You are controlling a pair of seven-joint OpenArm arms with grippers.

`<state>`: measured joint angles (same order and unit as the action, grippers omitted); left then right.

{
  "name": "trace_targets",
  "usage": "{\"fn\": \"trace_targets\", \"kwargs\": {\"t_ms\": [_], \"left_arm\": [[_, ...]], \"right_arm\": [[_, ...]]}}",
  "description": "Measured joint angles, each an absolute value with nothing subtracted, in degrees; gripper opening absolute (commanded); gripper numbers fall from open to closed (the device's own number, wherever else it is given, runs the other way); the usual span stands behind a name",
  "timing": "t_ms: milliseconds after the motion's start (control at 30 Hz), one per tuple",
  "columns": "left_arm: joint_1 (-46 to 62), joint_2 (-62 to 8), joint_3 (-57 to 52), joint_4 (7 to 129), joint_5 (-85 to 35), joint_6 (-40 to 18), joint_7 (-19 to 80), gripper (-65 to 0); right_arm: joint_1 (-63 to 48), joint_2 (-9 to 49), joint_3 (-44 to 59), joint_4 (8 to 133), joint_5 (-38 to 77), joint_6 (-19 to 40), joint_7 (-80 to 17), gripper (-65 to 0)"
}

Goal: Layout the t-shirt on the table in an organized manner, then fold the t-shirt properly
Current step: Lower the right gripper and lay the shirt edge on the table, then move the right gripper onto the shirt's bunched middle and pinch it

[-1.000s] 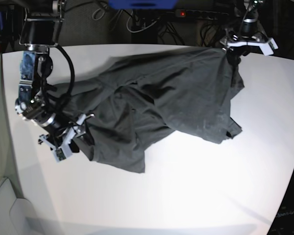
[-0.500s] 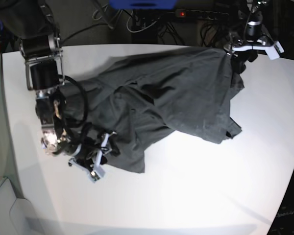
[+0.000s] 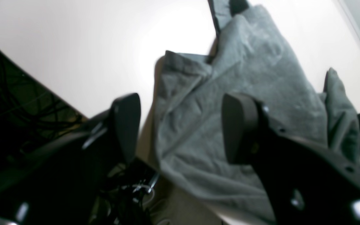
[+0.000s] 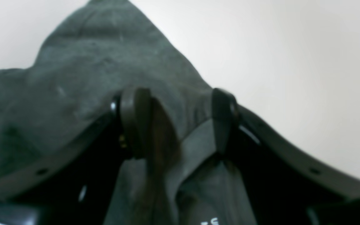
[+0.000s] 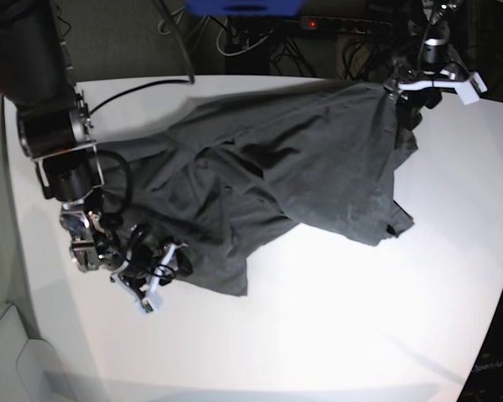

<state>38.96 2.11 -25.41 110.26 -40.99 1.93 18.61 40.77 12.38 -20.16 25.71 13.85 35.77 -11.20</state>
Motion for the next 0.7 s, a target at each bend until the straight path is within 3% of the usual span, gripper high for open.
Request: {"fn": "trace_targets", "kwargs": {"t_ms": [167, 333, 400, 533, 700], "left_arm": [[38.3, 2.1, -25.3, 110.3, -41.0, 1.8, 18.6, -25.1], [37.2, 2.1, -25.3, 110.3, -41.0, 1.7, 18.6, -25.1], [37.1, 2.1, -25.4, 110.2, -41.0, 1.9, 18.6, -25.1], [37.1, 2.0, -25.4, 109.9, -41.0, 1.9, 18.6, -25.1], [37.1, 2.0, -25.4, 109.9, -41.0, 1.9, 18.6, -25.1]], "right_arm": [[40.9, 12.5, -20.2, 22.2, 14.0, 35.7, -7.5, -36.2], [40.9, 13.2, -20.2, 20.0, 14.0, 35.7, -4.2, -59.4], [41.0, 13.9, -20.1, 20.0, 14.0, 35.1, -3.9, -65.0], [41.6, 15.8, -20.0, 20.1, 14.0, 27.3, -3.4, -64.7], [42.2, 18.9, -15.4, 20.2, 14.3, 25.2, 0.2, -64.7]]}}
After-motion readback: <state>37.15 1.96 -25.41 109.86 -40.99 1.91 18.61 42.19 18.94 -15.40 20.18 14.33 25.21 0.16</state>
